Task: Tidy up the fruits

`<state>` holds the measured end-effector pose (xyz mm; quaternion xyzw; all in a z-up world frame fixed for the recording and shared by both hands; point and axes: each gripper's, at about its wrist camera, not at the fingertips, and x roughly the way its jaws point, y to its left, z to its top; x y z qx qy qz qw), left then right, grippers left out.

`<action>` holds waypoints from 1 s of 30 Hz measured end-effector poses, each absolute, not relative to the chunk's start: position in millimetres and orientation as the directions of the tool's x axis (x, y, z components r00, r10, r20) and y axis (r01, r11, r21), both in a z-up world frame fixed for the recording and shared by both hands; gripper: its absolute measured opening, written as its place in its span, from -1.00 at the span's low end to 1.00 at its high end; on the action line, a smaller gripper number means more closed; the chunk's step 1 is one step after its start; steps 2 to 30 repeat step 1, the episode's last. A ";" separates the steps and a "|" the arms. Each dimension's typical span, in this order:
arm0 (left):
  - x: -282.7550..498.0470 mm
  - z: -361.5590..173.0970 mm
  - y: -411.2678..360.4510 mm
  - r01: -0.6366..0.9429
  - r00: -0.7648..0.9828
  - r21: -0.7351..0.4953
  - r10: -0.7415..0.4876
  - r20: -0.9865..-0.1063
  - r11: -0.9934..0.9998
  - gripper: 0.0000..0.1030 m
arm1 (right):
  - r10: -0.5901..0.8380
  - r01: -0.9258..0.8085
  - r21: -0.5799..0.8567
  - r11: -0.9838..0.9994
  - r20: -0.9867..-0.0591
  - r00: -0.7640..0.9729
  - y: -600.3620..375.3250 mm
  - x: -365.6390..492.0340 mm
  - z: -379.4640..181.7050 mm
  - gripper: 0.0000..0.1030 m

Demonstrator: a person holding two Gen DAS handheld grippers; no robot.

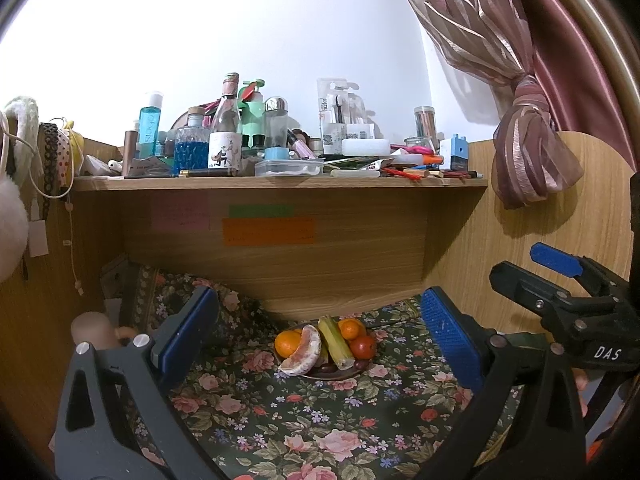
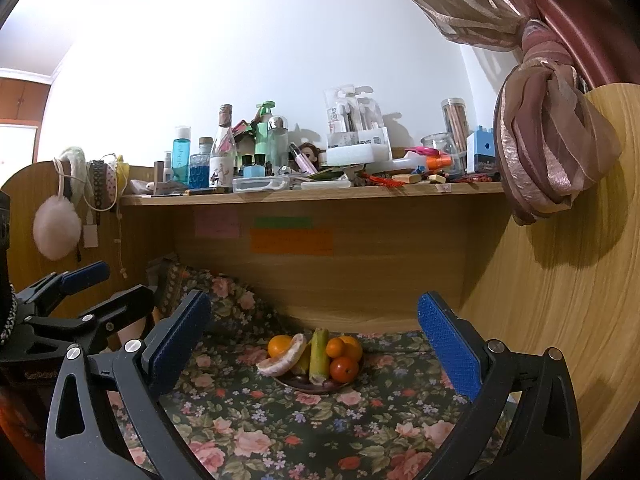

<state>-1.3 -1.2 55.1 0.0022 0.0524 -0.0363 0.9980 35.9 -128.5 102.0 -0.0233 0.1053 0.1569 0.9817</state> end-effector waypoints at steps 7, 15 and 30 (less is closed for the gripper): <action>-1.1 55.3 -1.3 0.072 0.992 0.001 -0.071 -0.105 0.997 1.00 | 0.303 -0.313 -0.012 0.950 -0.216 0.928 -128.3 36.6 101.6 1.00; -1.1 55.3 -1.3 0.072 0.992 0.001 -0.071 -0.105 0.997 1.00 | 0.303 -0.313 -0.012 0.950 -0.216 0.928 -128.3 36.6 101.6 1.00; -1.1 55.3 -1.3 0.072 0.992 0.001 -0.071 -0.105 0.997 1.00 | 0.303 -0.313 -0.012 0.950 -0.216 0.928 -128.3 36.6 101.6 1.00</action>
